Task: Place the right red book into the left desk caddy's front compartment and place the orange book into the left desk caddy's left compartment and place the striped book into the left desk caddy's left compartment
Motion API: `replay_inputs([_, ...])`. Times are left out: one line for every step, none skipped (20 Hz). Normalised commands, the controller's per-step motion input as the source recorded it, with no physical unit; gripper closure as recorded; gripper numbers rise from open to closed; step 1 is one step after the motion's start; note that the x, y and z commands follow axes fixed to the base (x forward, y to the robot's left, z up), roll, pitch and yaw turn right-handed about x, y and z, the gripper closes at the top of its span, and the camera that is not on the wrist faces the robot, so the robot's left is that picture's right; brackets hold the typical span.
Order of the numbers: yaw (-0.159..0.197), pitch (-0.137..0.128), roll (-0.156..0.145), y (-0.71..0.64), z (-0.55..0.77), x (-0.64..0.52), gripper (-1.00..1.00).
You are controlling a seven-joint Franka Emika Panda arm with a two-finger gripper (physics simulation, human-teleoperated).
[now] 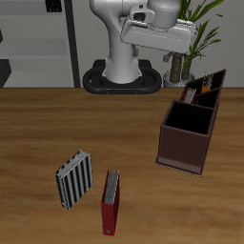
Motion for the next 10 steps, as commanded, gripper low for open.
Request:
replay_inputs([-0.016, 0.084, 0.016, -0.19, 0.07, 0.44, -1.0])
replay_inputs([0.186, 0.024, 0.099, -0.23, 0.14, 0.5, -1.0])
replay_inputs([0.083, 0.07, -0.007, -0.44, 0.16, 0.53, -1.0])
replay_inputs([-0.008, 0.007, -0.157, -0.48, 0.23, 0.47, -1.0])
replay_inputs([0.368, 0.054, 0.138, -0.11, 0.11, 0.4, -1.0])
replay_inputs([-0.016, 0.2, 0.282, -0.26, 0.04, 0.41, -1.0])
replay_inputs([0.285, 0.027, -0.065, -0.4, 0.12, 0.43, -1.0])
replay_inputs([0.107, 0.147, 0.249, -0.3, 0.0, 0.34, -1.0])
replay_inputs([0.086, 0.084, 0.135, -0.45, 0.1, 0.35, -1.0])
replay_inputs([0.084, -0.005, -0.033, -0.59, 0.17, 0.38, -1.0])
